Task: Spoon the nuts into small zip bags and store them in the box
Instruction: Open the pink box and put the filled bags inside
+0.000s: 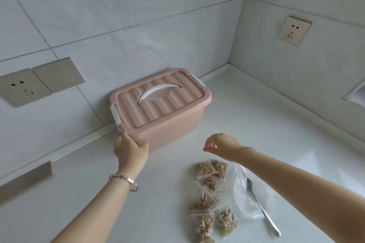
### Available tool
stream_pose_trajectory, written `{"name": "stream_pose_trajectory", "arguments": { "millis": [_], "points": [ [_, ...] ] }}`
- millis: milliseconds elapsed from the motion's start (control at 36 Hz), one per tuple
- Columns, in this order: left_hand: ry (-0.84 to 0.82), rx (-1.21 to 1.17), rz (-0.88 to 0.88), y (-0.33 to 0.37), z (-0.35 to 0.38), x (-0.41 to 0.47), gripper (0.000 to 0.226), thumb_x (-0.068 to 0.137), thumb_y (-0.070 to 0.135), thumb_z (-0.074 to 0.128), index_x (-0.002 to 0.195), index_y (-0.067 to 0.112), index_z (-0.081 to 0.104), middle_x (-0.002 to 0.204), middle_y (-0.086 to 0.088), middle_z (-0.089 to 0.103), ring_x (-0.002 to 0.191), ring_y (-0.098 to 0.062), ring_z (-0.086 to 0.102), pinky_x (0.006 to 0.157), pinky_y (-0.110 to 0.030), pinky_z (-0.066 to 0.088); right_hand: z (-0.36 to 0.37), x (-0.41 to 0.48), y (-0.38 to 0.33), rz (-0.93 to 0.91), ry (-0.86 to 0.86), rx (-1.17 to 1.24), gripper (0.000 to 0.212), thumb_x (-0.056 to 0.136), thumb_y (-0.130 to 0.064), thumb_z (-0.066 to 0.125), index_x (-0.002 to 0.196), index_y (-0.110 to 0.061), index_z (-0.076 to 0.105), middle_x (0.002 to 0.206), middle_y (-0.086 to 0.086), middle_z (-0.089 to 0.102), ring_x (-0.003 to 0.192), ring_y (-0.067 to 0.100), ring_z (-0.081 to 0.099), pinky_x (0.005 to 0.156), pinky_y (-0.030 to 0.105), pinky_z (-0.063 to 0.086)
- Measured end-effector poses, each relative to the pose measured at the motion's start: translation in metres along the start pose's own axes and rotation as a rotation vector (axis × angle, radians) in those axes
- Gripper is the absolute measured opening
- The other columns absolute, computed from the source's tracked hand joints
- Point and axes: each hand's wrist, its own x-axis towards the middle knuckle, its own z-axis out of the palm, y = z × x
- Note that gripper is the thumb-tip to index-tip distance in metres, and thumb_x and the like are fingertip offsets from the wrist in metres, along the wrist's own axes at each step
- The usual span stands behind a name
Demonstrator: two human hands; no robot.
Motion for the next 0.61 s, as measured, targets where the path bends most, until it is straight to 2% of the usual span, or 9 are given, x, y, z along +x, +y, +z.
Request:
{"name": "stream_pose_trajectory", "arguments": {
  "millis": [56,139,250,306,417,528,611],
  "points": [
    [0.018,0.019,-0.002,0.004,-0.002,0.015,0.067,0.087,0.016,0.054,0.143,0.006,0.019,0.142,-0.022,0.027,0.131,-0.036,0.023,0.099,-0.042,0.034,-0.025,0.011,-0.006,0.005,0.107,0.034,0.025,0.092,-0.036,0.051,0.102,-0.018,0.065,0.104,-0.001,0.063,0.097,0.019,0.058,0.08,0.029,0.047],
    [0.047,0.056,-0.022,0.014,-0.005,0.036,0.049,0.088,0.015,0.052,0.129,-0.004,0.035,0.131,-0.024,0.04,0.123,-0.038,0.034,0.095,-0.043,0.036,-0.062,0.033,-0.011,0.03,0.225,0.072,0.022,0.092,-0.032,0.049,0.1,-0.018,0.065,0.101,-0.001,0.062,0.094,0.02,0.058,0.079,0.03,0.047],
    [0.038,0.109,-0.077,0.026,-0.005,0.061,0.042,0.091,0.011,0.047,0.125,-0.011,0.035,0.132,-0.027,0.04,0.122,-0.04,0.04,0.097,-0.043,0.036,-0.103,0.073,-0.019,0.065,0.338,0.085,0.024,0.093,-0.022,0.048,0.104,-0.01,0.064,0.108,0.009,0.06,0.102,0.026,0.058,0.081,0.029,0.042],
    [0.051,0.144,-0.105,0.03,-0.004,0.07,0.039,0.092,0.009,0.046,0.123,-0.012,0.036,0.132,-0.028,0.04,0.121,-0.041,0.042,0.095,-0.042,0.037,-0.114,0.094,-0.019,0.107,0.308,0.004,0.029,0.095,-0.02,0.043,0.114,-0.006,0.059,0.118,0.014,0.055,0.112,0.028,0.052,0.086,0.028,0.039],
    [0.069,0.199,-0.158,0.029,-0.002,0.088,0.032,0.09,0.002,0.044,0.12,-0.01,0.04,0.128,-0.027,0.041,0.113,-0.043,0.048,0.09,-0.042,0.039,-0.118,0.129,-0.013,0.211,0.219,-0.07,0.037,0.098,-0.021,0.03,0.132,-0.011,0.042,0.133,0.012,0.041,0.123,0.029,0.042,0.096,0.032,0.036],
    [0.094,0.192,-0.162,0.019,-0.001,0.098,0.03,0.088,0.004,0.046,0.117,-0.007,0.043,0.115,-0.026,0.051,0.103,-0.041,0.054,0.08,-0.038,0.043,-0.11,0.154,-0.004,0.248,0.111,-0.017,0.037,0.099,-0.02,0.025,0.134,-0.012,0.033,0.132,0.015,0.041,0.12,0.032,0.045,0.097,0.036,0.037],
    [0.127,0.163,-0.142,0.013,-0.001,0.102,0.029,0.085,0.006,0.05,0.113,-0.002,0.048,0.103,-0.022,0.057,0.093,-0.039,0.058,0.079,-0.04,0.048,-0.104,0.169,0.003,0.249,0.094,0.042,0.039,0.097,-0.011,0.026,0.135,-0.009,0.033,0.131,0.016,0.044,0.117,0.032,0.047,0.094,0.034,0.038]
  ]
}}
